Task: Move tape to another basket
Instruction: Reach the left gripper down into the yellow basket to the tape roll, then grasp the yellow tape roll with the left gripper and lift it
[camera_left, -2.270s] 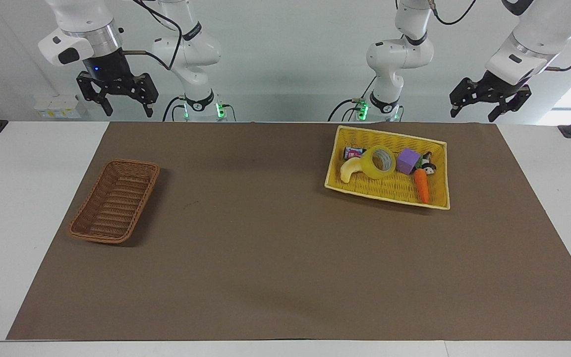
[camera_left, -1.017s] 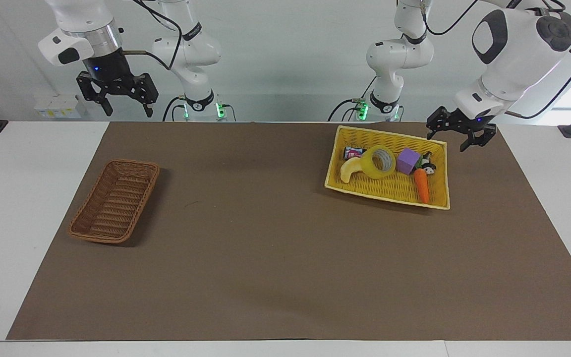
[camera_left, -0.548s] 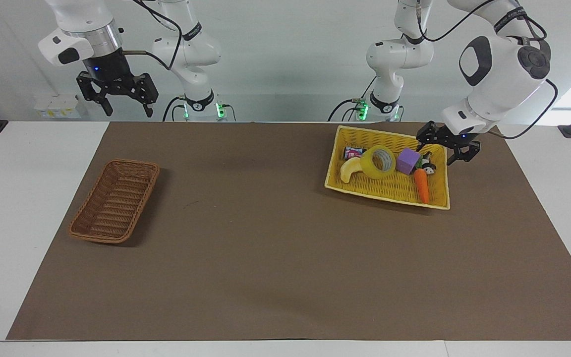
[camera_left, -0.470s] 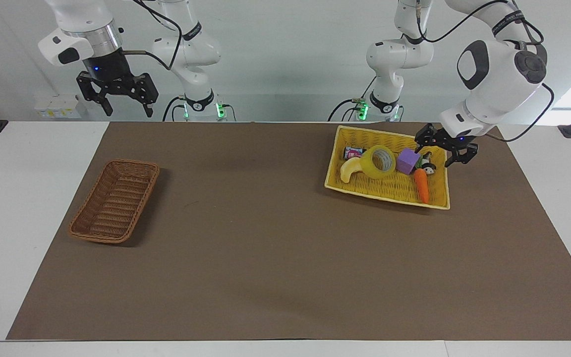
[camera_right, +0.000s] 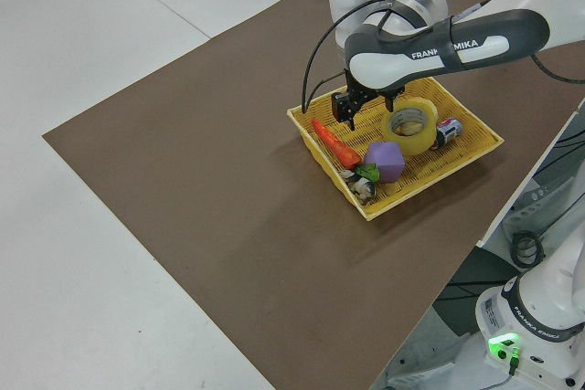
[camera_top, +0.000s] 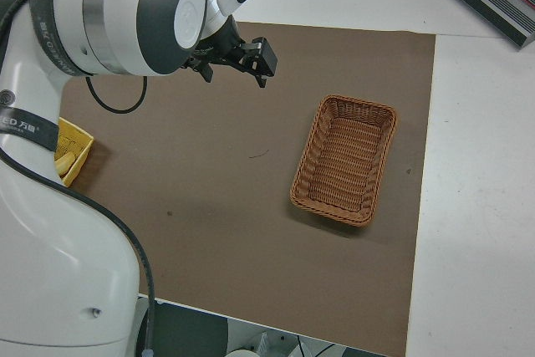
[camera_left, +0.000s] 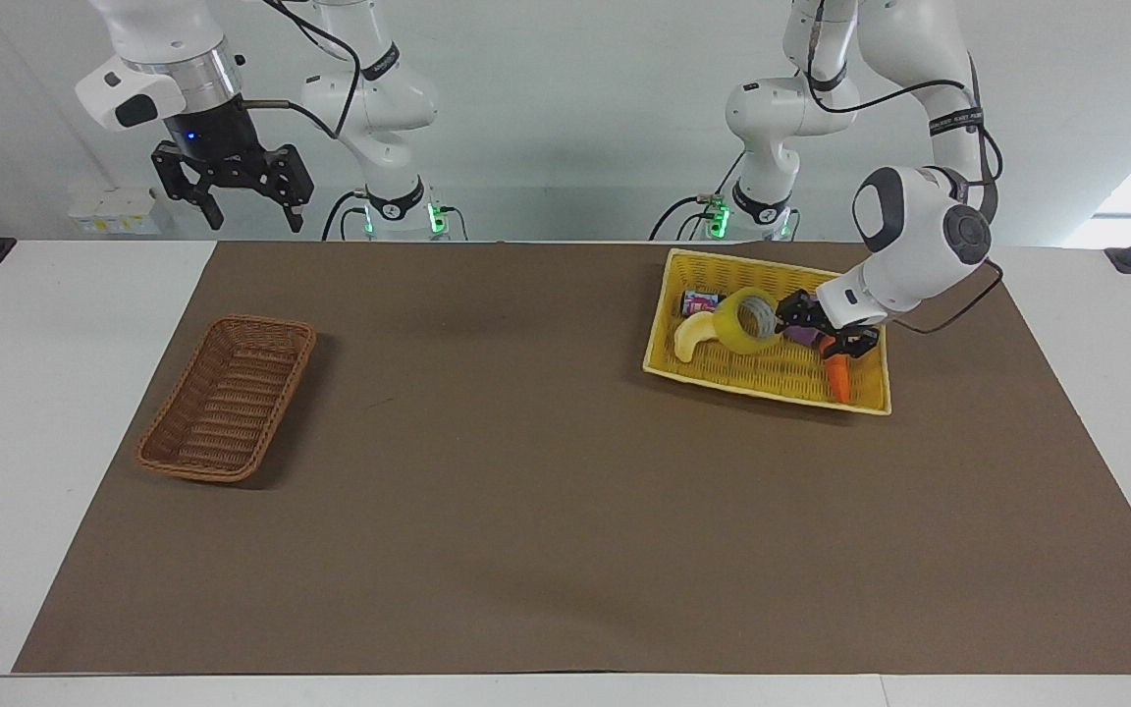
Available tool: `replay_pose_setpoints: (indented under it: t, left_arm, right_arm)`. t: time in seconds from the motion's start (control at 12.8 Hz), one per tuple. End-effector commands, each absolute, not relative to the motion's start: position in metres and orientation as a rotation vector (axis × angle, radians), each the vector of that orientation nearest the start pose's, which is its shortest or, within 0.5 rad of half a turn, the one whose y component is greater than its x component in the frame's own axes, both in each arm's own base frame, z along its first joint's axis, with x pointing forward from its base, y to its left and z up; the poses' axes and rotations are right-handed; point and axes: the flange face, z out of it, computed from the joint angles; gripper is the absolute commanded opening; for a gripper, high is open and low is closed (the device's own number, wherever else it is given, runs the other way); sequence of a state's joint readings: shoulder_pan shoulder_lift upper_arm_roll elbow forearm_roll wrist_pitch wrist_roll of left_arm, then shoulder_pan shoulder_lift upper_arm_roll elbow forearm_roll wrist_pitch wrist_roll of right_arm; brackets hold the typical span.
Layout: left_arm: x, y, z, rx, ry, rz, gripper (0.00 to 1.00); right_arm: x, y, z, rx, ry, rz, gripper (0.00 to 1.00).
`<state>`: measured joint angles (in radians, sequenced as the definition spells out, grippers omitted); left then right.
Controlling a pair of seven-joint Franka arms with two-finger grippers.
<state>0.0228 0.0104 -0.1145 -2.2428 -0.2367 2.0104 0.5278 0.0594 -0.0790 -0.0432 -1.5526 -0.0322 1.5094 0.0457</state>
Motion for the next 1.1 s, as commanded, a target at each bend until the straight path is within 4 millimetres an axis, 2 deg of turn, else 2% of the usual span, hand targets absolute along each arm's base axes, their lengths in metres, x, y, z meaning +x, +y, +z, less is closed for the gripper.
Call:
replay_pose_setpoints:
  t: [0.0,0.55,0.63,0.78,0.86,0.94,1.02]
  left_arm:
    - [0.478,-0.072,0.336,-3.271,0.849,0.31,0.78]
    - [0.452,-0.084,0.326,-3.261,0.823,0.357,0.77]
    - [0.449,-0.085,0.326,-3.26,0.822,0.358,0.69]
    - [0.44,-0.1,0.324,-3.246,0.82,0.337,0.26]
    - [0.439,-0.101,0.324,-3.246,0.815,0.331,0.04]
    - [0.44,-0.097,0.324,-3.252,0.794,0.345,0.0]
    - [0.446,-0.091,0.327,-3.259,0.789,0.335,0.0]
  right_arm:
    - [0.519,0.002,0.673,-3.151,0.014,-0.046,1.0]
    - [0.519,0.002,0.673,-3.151,0.014,-0.048,1.0]
    - [0.519,0.002,0.673,-3.151,0.011,-0.048,1.0]
    - [0.519,0.002,0.673,-3.151,0.014,-0.048,1.0]
    - [0.519,0.002,0.673,-3.151,0.014,-0.048,1.0]
    - [0.519,0.001,0.673,-3.151,0.016,-0.046,1.0]
    - [0.519,0.002,0.673,-3.151,0.012,-0.048,1.0]
